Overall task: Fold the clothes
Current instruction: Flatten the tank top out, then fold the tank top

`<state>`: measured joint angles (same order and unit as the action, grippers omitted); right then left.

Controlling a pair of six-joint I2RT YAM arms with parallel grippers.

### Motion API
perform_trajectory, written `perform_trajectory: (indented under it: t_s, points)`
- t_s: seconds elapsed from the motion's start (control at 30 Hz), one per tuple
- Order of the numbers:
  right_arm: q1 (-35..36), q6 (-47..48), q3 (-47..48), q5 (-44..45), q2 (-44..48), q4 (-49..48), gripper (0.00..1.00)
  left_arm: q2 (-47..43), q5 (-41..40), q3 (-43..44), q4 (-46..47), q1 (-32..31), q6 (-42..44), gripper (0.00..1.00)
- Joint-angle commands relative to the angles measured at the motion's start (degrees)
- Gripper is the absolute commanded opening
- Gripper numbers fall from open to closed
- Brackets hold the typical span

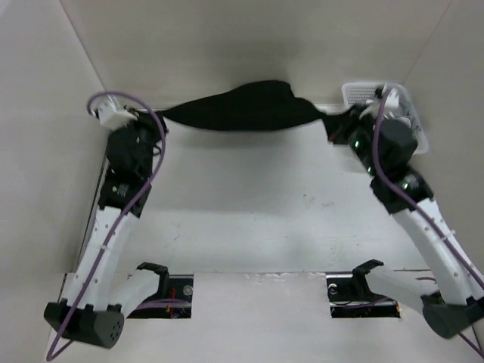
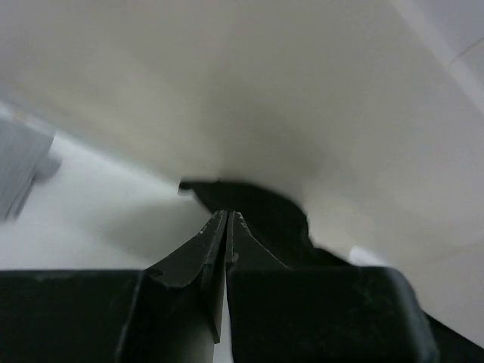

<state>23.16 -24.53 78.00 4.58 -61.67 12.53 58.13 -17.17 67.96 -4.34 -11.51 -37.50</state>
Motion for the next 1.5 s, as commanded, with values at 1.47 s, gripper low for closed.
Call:
perform_trajectory:
  t_s: [1.47]
  points:
    - [-17.1,-15.4,12.5,-9.1,-52.0,-19.7,0.17,63.5,-3.1,37.4,7.6,-0.1,-2.9,0.30]
